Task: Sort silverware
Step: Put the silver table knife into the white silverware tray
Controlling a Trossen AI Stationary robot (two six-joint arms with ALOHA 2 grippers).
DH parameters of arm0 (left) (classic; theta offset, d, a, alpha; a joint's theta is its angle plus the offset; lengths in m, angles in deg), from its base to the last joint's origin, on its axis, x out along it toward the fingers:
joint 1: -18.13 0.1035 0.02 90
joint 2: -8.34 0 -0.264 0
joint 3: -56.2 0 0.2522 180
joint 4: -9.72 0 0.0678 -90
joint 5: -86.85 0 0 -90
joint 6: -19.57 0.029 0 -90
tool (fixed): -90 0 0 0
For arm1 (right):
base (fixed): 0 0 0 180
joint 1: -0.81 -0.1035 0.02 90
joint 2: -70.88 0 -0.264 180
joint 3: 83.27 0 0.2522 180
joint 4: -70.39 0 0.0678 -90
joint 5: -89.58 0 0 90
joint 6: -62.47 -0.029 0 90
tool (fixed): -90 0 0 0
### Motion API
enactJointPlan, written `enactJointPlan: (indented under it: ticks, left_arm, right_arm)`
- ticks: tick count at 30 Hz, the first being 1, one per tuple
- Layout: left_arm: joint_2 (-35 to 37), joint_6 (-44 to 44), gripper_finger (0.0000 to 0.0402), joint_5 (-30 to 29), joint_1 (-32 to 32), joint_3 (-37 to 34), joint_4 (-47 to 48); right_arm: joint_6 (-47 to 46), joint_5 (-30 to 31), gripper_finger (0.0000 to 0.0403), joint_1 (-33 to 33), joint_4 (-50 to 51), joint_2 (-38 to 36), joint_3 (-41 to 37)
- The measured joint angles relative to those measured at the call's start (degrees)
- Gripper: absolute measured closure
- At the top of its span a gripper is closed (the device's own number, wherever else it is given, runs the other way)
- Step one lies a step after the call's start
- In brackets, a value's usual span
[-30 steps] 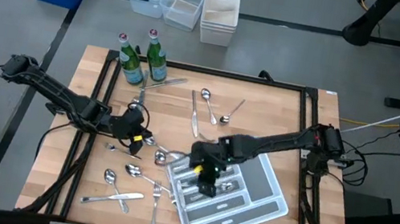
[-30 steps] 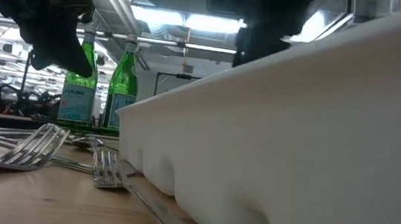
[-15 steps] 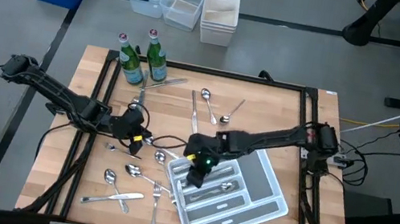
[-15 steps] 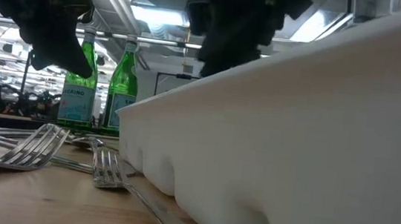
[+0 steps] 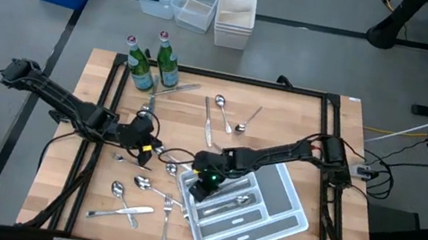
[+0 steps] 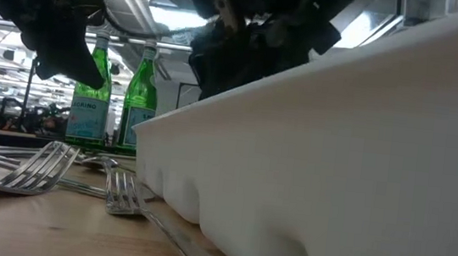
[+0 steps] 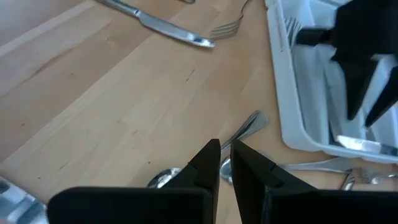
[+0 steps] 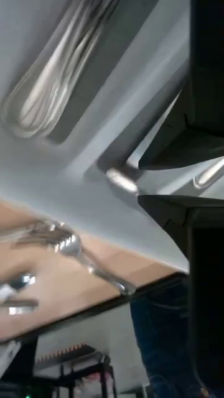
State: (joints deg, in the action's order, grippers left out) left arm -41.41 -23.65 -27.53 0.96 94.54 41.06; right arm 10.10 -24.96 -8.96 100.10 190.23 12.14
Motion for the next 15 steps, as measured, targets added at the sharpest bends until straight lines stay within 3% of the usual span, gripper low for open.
enactJointPlan:
  ticks: [15]
  left_arm:
    - [1.1, 0.6, 0.0373, 0.2, 0.0, 0.0, 0.2]
  right_arm:
    - [-3.7, 3.4, 0.0324, -1.3, -2.4, 0.9, 0.1]
